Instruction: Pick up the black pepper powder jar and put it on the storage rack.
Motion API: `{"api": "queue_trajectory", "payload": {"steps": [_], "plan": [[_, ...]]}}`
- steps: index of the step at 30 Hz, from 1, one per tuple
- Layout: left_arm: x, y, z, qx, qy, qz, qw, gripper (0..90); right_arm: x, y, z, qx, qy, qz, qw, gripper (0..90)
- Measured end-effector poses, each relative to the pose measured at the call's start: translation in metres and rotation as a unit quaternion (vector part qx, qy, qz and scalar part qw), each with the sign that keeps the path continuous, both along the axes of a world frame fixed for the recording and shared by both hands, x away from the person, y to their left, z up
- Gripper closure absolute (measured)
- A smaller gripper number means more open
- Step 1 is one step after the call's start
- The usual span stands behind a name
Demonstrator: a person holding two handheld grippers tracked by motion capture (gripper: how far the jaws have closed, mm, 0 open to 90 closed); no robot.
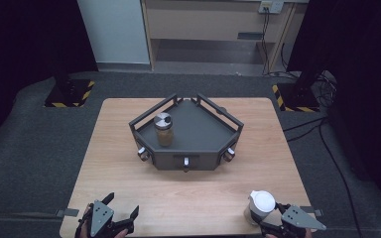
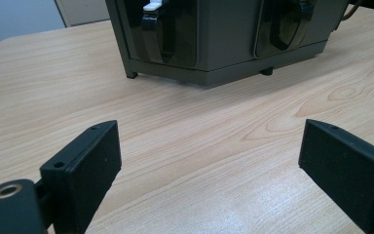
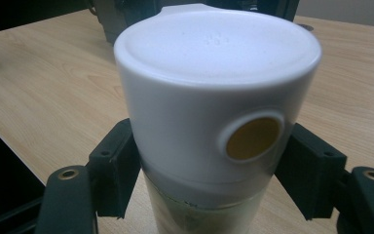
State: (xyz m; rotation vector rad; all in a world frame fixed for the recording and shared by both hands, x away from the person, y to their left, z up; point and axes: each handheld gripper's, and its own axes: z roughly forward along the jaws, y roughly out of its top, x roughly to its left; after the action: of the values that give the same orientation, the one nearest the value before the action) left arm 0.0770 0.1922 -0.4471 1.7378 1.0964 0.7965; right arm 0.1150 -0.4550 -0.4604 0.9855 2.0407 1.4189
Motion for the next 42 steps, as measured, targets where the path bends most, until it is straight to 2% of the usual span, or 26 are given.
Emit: {"api": "queue_trajectory", "payload": {"steps": [12,16,22,25,29,36,42], "plan": [[0.000,0.002,0.000,-0.004,0.002,0.002,1.0000,7.0,-0.003,0.010,0.008,-0.012,0.005,-0.017,0.9998,30.6],[0.000,0.002,0.000,-0.006,0.002,0.002,1.0000,7.0,-0.004,0.012,0.015,0.001,0.004,-0.025,0.9997,30.6],[0.000,0.004,-0.001,-0.012,0.004,0.006,0.9999,7.0,0.002,0.017,0.042,0.004,-0.005,-0.027,0.9996,30.6],[0.000,0.007,-0.001,-0.017,0.006,0.007,0.9998,6.9,0.010,0.022,0.063,0.007,-0.012,-0.025,0.9996,30.6],[0.001,0.008,-0.002,-0.022,0.009,0.006,0.9997,6.8,0.020,0.029,0.083,0.007,-0.017,-0.024,0.9995,30.6],[0.001,0.010,-0.002,-0.029,0.011,0.007,0.9995,6.7,0.038,0.042,0.107,0.017,-0.017,-0.020,0.9995,30.6],[0.001,0.012,-0.003,-0.034,0.011,0.008,0.9993,6.7,0.051,0.055,0.128,0.017,-0.026,-0.019,0.9993,30.6]]}}
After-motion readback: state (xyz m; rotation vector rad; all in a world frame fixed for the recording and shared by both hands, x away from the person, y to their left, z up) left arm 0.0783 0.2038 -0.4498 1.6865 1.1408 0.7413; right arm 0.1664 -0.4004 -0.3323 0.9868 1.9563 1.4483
